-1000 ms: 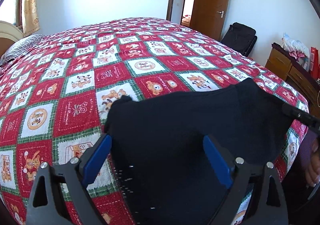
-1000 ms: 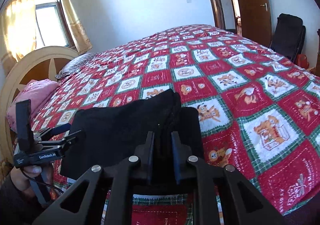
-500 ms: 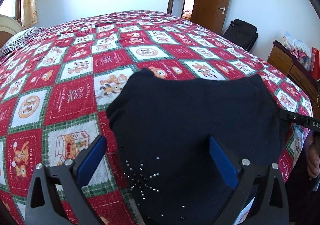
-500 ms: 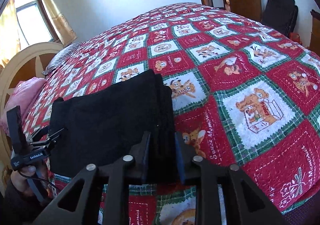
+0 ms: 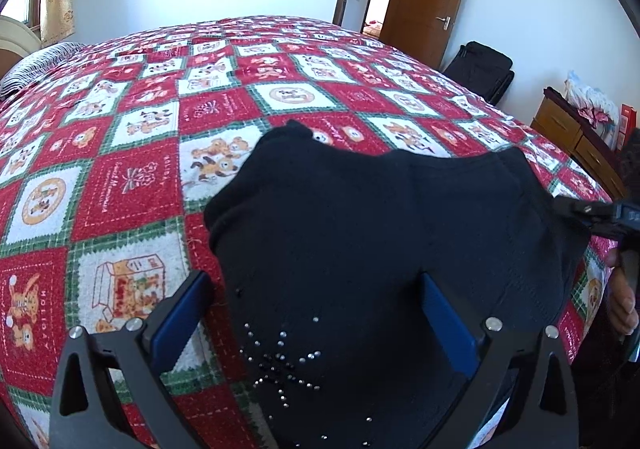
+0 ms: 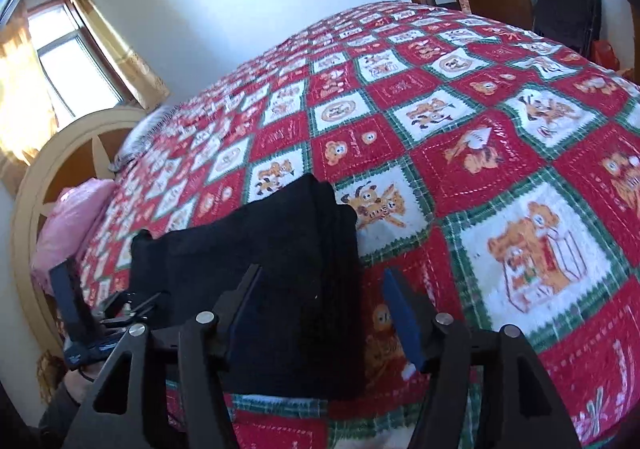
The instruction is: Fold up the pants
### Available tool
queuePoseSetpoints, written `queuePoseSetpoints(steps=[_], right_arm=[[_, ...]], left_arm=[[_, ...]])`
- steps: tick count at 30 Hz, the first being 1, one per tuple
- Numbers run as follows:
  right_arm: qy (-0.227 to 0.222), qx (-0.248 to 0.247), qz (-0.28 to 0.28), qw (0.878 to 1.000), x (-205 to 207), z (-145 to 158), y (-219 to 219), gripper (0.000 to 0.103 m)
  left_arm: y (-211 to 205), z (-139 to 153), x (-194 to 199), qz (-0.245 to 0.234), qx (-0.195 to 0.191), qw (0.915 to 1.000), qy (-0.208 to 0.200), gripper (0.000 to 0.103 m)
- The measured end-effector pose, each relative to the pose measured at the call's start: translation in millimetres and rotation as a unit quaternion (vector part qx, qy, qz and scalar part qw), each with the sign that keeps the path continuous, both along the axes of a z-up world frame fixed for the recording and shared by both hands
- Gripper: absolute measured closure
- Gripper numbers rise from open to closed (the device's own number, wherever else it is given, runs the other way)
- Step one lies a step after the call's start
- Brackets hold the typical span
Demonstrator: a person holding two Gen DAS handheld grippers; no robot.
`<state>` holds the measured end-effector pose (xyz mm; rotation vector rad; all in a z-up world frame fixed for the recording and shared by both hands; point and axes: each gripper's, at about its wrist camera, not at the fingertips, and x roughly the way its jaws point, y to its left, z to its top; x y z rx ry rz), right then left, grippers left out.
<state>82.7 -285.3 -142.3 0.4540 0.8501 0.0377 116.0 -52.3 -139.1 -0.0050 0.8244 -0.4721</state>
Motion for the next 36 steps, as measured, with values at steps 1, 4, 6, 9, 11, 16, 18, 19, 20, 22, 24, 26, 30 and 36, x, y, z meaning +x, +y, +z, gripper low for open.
queuePoseSetpoints(steps=[1,4,6,9,11,16,18,19,20,22,24,26,30,36], right_arm=[[0.009,0.012,0.006,1.000,4.7,-6.0,0.0,0.041],[0.009,0.006,0.017,1.000,8.0,-11.5,5.6,0.041],[0.014,0.023,0.030,0.999,8.9,-12.9,6.9,0.056],[0.015,0.030,0.029,0.999,10.4,-18.7,6.5,0.057],[0.019,0.033,0.026,0.999,11.8,-21.2,5.7,0.058],[0.013,0.027,0.025,0.999,13.4,-26.2,6.5,0.058],[0.009,0.021,0.027,0.999,11.5,-26.1,8.0,0.057],[0.008,0.021,0.026,0.999,10.9,-25.9,7.5,0.057],[0.006,0.019,0.026,0.999,10.5,-25.5,8.1,0.058],[0.001,0.015,0.029,0.999,9.3,-25.1,9.2,0.058],[-0.001,0.012,0.030,0.999,8.7,-25.1,9.6,0.058],[-0.002,0.011,0.029,1.000,8.3,-24.8,9.6,0.059],[-0.010,0.004,0.026,1.000,4.4,-21.3,11.9,0.063],[-0.023,-0.003,0.021,0.999,-2.3,-16.4,15.5,0.071]], left_arm=[[-0.3,-0.3,0.1,-0.002,0.001,1.0000,-0.001,0.000],[-1.0,-0.8,-0.1,-0.006,-0.002,1.0000,-0.004,0.000],[-1.0,-1.2,0.9,-0.008,-0.005,0.9999,-0.004,0.000],[-1.5,-1.0,1.4,-0.011,-0.005,0.9999,-0.004,0.000],[-1.1,-1.4,2.8,-0.011,-0.011,0.9999,-0.001,0.000],[-2.0,-1.5,2.7,-0.014,-0.015,0.9998,-0.002,0.000],[-1.0,-1.3,2.4,-0.015,-0.018,0.9997,-0.002,0.000],[-0.8,-1.1,1.9,-0.015,-0.019,0.9997,-0.003,0.001],[-0.6,-0.9,1.5,-0.015,-0.020,0.9997,-0.003,0.002],[0.4,-0.6,0.3,-0.016,-0.023,0.9996,-0.004,0.003],[0.4,-0.4,-0.2,-0.018,-0.026,0.9995,-0.005,0.006],[0.3,0.2,-1.1,-0.021,-0.028,0.9994,-0.006,0.009],[-0.9,2.6,-5.7,-0.034,-0.042,0.9985,-0.003,0.029],[0.4,3.8,-7.3,-0.053,-0.070,0.9962,0.004,0.055]])
